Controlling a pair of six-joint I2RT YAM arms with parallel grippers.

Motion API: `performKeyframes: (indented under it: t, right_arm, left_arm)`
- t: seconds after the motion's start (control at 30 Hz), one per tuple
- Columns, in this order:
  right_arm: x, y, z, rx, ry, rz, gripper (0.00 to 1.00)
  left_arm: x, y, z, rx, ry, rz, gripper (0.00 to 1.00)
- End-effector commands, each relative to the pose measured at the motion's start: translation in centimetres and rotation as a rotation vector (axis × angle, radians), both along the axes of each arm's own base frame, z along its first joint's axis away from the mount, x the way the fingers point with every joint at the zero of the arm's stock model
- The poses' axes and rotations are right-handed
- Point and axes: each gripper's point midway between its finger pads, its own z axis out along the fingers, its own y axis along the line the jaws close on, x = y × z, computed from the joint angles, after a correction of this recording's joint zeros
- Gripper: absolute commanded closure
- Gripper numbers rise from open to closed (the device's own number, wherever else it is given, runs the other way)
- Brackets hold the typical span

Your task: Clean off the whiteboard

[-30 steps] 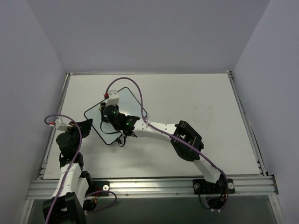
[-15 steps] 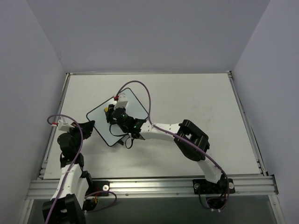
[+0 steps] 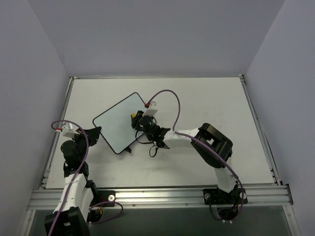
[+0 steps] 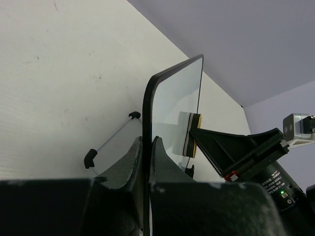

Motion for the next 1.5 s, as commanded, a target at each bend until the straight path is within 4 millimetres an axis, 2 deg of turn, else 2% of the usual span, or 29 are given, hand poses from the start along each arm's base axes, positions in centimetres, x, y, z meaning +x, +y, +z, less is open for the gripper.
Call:
performKeyframes:
  t: [0.0,0.17,0.33,0.37,0.47,0.5,0.57,0.6,0.63,0.7,0.83,1.1,1.2,1.33,1.47]
  right_arm:
    - [-2.7,-5.7,-9.9,-0.294,0.191,-0.045,1.0]
    - [-2.9,-5.6,-9.6,-0.287,0.18,-0.044,1.0]
    - [-4.0,-3.2,-9.1,-0.295,0.15,-0.004,1.0]
    - [-4.6,-2.5,-9.0,-0.298,0.145,0.012,1.0]
    - [-5.4,-1.0,-8.9,-0.299,0.135,0.04,1.0]
    - [-5.5,-0.6,-8.9,-0.3,0.132,0.045,1.0]
    - [-5.8,-0.1,-8.9,-0.303,0.129,0.055,1.0]
    - [-6.2,0.2,-9.1,-0.306,0.13,0.064,1.0]
    - [-6.3,0.5,-9.1,-0.302,0.129,0.069,1.0]
    - [-6.6,1.0,-9.2,-0.297,0.13,0.081,1.0]
    - [-7.3,2.4,-8.8,-0.298,0.116,0.114,1.0]
    - [-9.3,7.1,-6.7,-0.277,0.068,0.211,1.0]
    - [-10.0,8.3,-6.1,-0.276,0.053,0.237,1.0]
    - [-10.2,8.6,-6.2,-0.281,0.053,0.246,1.0]
    - [-9.8,7.2,-7.3,-0.295,0.075,0.216,1.0]
  left_arm:
    - [0.4,1.5,0.7,0.06,-0.025,0.065,0.98]
    - [0.4,1.5,0.6,0.054,-0.014,0.068,0.98]
    - [0.2,1.6,-0.3,0.029,0.034,0.084,0.97]
    - [0.1,1.7,-0.3,0.022,0.039,0.089,0.91]
    - [-0.1,1.9,-0.3,0.016,0.063,0.109,0.81]
    - [-0.3,2.0,-0.7,0.011,0.091,0.118,0.65]
    - [-0.3,2.4,-0.3,0.016,0.098,0.137,0.57]
    - [-0.7,2.5,-0.6,0.011,0.124,0.149,0.49]
    - [-0.8,2.6,-0.5,0.012,0.128,0.155,0.48]
    - [-0.9,2.7,-0.2,0.021,0.128,0.16,0.48]
    - [-0.9,2.5,-0.1,0.025,0.126,0.152,0.54]
    - [-0.5,2.2,-0.6,0.029,0.135,0.129,0.59]
    - [-0.4,2.1,-0.7,0.032,0.136,0.125,0.62]
    - [-0.4,2.0,-0.6,0.036,0.134,0.122,0.65]
    - [-0.4,2.0,-0.6,0.039,0.136,0.121,0.66]
